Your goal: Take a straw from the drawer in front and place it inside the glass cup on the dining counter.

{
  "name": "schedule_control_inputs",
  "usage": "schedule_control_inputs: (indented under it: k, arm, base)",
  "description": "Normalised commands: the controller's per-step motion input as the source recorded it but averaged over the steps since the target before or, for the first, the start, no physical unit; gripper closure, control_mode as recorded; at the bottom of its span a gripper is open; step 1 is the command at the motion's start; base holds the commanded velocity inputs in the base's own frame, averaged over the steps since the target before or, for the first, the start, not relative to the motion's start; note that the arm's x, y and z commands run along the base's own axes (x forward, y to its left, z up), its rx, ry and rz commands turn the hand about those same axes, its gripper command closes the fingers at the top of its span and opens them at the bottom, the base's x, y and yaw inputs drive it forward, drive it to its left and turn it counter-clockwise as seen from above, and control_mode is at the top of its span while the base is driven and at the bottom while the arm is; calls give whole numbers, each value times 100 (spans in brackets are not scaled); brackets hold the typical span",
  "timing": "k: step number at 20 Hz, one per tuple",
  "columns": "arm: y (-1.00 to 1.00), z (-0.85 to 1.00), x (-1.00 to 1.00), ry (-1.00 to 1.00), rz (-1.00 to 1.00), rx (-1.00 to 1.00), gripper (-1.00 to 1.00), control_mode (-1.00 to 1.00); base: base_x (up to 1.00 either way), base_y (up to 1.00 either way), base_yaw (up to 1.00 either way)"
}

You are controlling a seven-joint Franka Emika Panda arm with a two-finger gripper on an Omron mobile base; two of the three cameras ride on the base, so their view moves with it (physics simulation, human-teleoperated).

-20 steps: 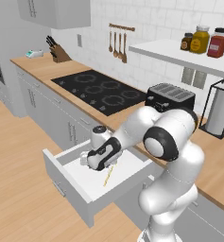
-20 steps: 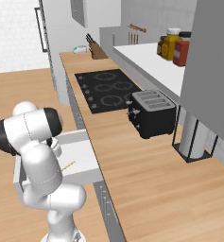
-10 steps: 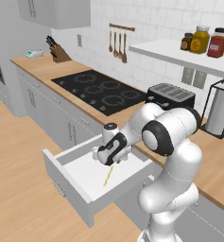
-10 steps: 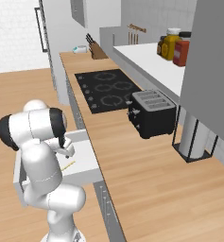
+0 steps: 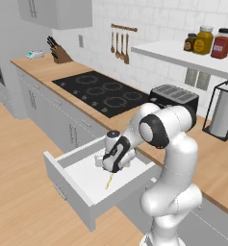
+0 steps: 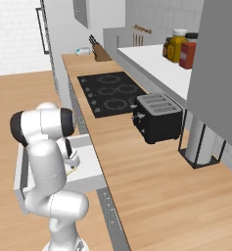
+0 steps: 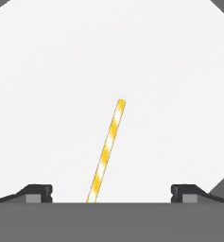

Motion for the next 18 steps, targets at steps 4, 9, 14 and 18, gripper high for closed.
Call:
schedule_control_inputs:
  k: [4, 9, 14, 18]
  arm:
    - [-5, -42, 6, 0, -1, 0, -100, -100]
    - [-3, -31, 34, 0, -1, 0, -100, -100]
    - [0, -30, 37, 0, -1, 0, -100, -100]
    - [0, -30, 18, 1, 0, 0, -100, -100]
  base:
    - [0, 0, 0]
    - [0, 0, 0]
    - [0, 0, 0]
    - [0, 0, 0]
